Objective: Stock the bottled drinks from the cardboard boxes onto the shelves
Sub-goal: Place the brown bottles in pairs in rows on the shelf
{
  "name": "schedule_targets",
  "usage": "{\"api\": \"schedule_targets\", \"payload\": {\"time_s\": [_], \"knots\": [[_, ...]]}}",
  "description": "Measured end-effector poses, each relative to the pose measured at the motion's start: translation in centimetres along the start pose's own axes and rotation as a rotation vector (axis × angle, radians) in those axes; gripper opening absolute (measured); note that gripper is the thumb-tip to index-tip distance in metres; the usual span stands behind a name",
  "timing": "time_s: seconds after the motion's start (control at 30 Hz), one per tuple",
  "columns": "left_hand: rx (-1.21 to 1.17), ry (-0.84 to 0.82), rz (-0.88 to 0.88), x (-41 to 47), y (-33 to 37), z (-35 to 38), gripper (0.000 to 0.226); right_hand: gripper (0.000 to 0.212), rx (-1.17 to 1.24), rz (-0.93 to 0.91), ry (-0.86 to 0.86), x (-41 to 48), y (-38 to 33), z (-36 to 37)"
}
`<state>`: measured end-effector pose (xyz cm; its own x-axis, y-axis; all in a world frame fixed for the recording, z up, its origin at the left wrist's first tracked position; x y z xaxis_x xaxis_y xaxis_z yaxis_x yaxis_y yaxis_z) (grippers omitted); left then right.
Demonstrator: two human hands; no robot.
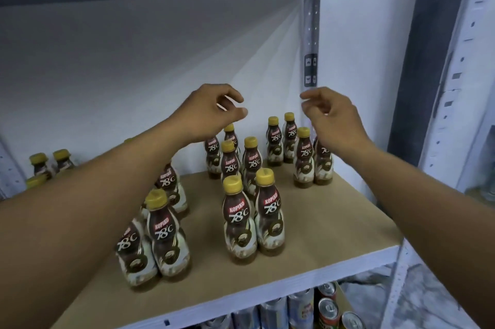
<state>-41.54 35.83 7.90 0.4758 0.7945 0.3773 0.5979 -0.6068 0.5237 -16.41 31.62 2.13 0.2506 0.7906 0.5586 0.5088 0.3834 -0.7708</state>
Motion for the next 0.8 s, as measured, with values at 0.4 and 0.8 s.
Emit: {"api": "schedule_targets", "payload": {"time_s": [0.4,0.8], "knots": [[0.083,-0.29,0.065,12.2,-0.4,11.3,0.038,0.039,-0.336,0.139,-0.06,3.8,8.7,-2.0],[0.096,-0.415,0.095,14.2,-0.9,15.2,0.032,0.035,-0.268,0.16,-0.122,3.7,12.7,-1.0]]}}
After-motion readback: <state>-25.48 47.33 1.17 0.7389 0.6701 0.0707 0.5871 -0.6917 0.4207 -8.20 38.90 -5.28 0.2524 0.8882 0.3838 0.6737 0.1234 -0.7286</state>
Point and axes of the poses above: each hand's wrist, its own x-axis towards the middle knuckle, its own z-axis out of the palm, y = z × x, the point moved 2 cm from there along x, towards the middle knuckle, and after that the axes turned 5 degrees about -y, right-handed, at the moved point
